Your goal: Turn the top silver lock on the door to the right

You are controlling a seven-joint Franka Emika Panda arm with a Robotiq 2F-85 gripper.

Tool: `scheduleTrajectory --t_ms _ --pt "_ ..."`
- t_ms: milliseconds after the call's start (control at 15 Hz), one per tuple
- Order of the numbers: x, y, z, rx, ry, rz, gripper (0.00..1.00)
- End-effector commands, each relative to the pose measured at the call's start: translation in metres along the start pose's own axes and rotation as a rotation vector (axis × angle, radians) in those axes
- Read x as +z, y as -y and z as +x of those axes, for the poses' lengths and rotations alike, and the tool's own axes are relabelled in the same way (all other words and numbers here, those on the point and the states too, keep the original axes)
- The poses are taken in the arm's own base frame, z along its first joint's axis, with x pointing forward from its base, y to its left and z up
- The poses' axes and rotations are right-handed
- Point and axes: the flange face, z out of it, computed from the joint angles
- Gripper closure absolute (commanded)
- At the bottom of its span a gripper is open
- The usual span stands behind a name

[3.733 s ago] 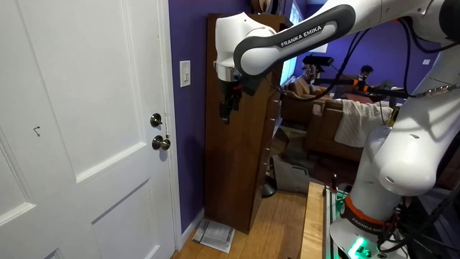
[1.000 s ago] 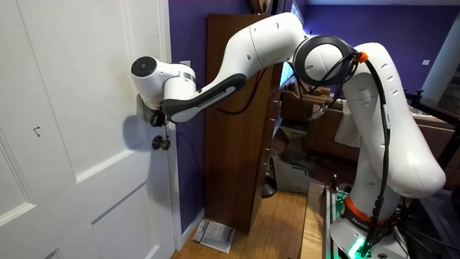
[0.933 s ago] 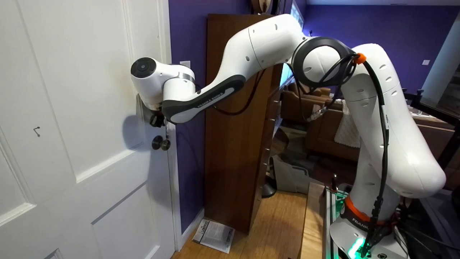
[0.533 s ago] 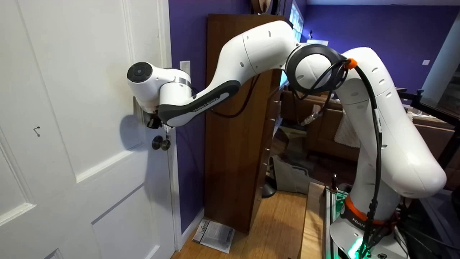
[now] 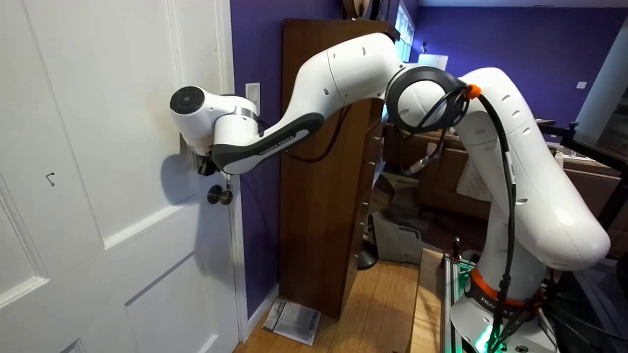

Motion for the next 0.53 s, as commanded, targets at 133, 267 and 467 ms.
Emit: scheduleTrajectory --t_ms 133,267,467 --pt "0.001 -0.016 0.006 0.055 0.026 0.122 0.96" --pt "0.001 -0.031 0.005 0.091 0.035 0.211 0.96" --pt "0.006 -0.055 0.002 0.153 0.043 0.35 0.96"
